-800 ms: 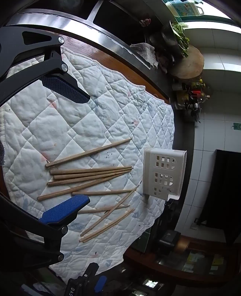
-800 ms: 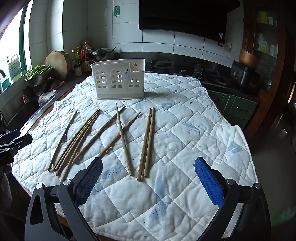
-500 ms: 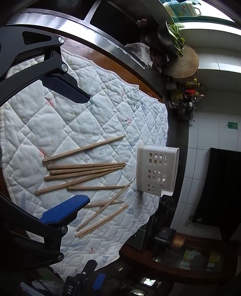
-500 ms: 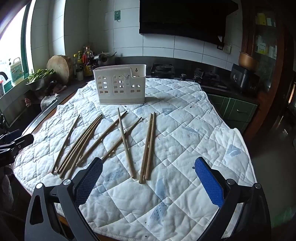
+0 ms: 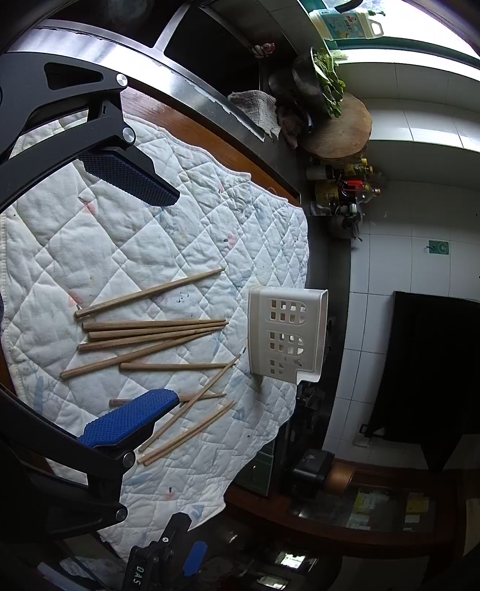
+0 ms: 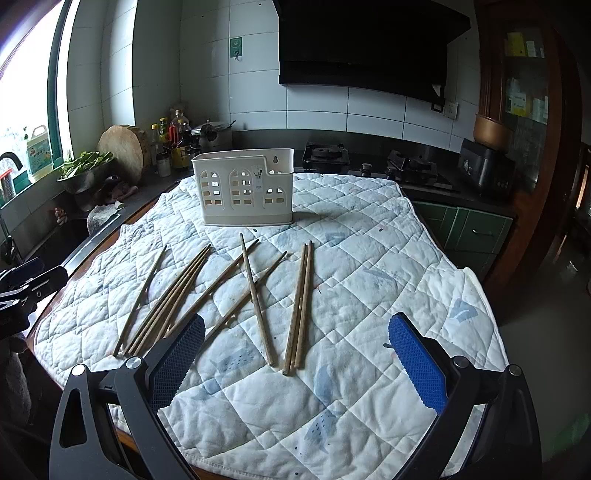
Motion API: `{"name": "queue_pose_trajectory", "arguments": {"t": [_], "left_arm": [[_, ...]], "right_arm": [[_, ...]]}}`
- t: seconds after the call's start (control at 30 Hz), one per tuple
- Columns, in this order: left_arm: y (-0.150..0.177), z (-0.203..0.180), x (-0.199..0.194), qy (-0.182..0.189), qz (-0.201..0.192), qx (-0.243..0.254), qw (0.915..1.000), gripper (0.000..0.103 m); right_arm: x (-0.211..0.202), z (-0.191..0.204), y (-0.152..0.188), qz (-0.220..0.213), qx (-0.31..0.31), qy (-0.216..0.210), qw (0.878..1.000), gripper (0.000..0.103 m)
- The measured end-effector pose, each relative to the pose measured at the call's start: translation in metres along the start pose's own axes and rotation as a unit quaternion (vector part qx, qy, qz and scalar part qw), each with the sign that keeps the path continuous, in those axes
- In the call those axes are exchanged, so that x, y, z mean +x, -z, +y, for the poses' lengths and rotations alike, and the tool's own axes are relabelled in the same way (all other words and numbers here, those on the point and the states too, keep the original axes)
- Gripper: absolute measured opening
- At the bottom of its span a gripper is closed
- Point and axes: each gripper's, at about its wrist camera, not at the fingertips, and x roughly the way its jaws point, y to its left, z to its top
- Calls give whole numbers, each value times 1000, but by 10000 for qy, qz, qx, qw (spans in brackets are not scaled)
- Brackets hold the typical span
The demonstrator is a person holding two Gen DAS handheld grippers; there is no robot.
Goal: Organize utensils
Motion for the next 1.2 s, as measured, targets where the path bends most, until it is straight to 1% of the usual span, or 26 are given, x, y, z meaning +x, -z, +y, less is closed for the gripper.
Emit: {"name": "queue_pose_trajectory", "arguments": {"t": [0.47, 1.2], "left_arm": [[-2, -2, -9, -31, -171, 17, 9998, 98], [-3, -2, -11, -57, -167, 40, 9998, 98]], "right_arm": [[-6, 0, 0, -81, 27, -58, 9999, 97], [-9, 2, -1, -131, 17, -110, 9999, 97]]}}
